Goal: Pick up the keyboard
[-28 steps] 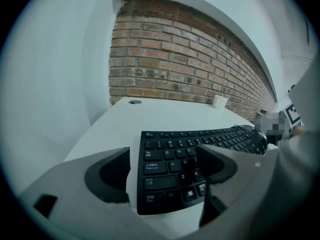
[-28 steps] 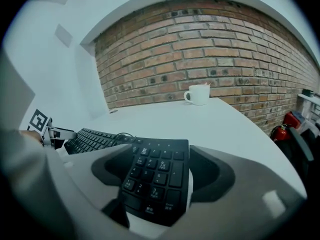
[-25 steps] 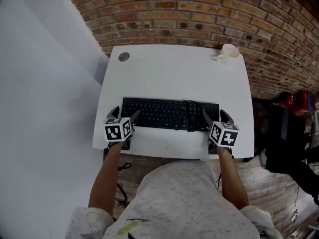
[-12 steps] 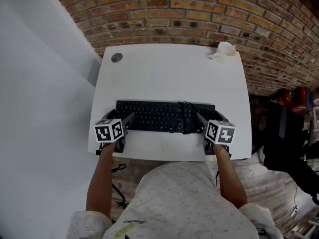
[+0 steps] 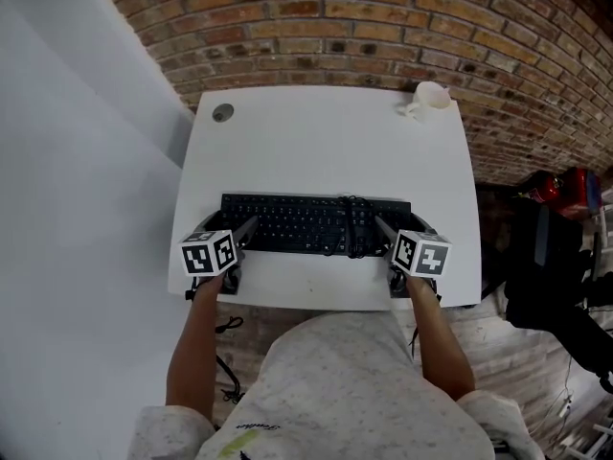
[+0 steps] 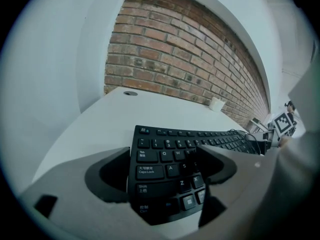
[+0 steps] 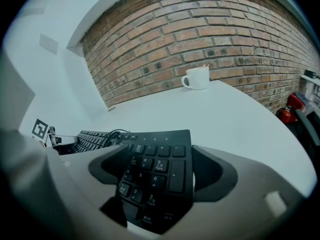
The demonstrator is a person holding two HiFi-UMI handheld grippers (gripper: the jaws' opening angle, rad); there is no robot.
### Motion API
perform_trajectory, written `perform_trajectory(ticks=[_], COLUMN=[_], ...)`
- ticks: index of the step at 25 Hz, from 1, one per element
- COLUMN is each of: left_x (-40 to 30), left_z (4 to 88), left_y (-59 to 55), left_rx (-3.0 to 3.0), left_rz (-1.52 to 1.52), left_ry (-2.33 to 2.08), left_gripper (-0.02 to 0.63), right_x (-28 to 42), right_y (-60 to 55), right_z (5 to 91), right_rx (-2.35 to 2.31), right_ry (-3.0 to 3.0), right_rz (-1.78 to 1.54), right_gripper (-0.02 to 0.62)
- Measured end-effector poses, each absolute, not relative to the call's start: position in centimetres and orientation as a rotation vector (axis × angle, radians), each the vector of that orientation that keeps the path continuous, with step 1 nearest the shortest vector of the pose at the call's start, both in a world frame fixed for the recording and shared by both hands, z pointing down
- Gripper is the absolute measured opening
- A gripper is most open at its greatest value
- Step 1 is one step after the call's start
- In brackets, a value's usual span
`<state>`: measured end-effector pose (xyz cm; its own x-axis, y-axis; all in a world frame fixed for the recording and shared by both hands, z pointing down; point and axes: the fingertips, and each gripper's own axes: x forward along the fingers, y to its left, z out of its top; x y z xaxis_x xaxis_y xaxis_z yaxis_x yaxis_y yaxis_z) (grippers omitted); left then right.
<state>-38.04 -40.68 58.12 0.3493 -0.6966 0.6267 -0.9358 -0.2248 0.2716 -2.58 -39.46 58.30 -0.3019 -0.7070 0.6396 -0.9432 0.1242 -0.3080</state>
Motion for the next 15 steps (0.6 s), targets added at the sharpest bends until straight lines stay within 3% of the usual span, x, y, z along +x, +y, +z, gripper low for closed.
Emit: perform_trajectory(ticks=[15], left_x=[-37.1], left_z=[50.6], left_y=[-41.4], left_rx=[2.123], left_rz=[0.309], left_ry=[-1.546], left_gripper=[0.41], right_x=[-1.8], right_y=[-41.2], right_z=[49.7], right_rx=[1.676], right_ry=[-2.255], right_rz=[0.695], right_gripper=[0.397])
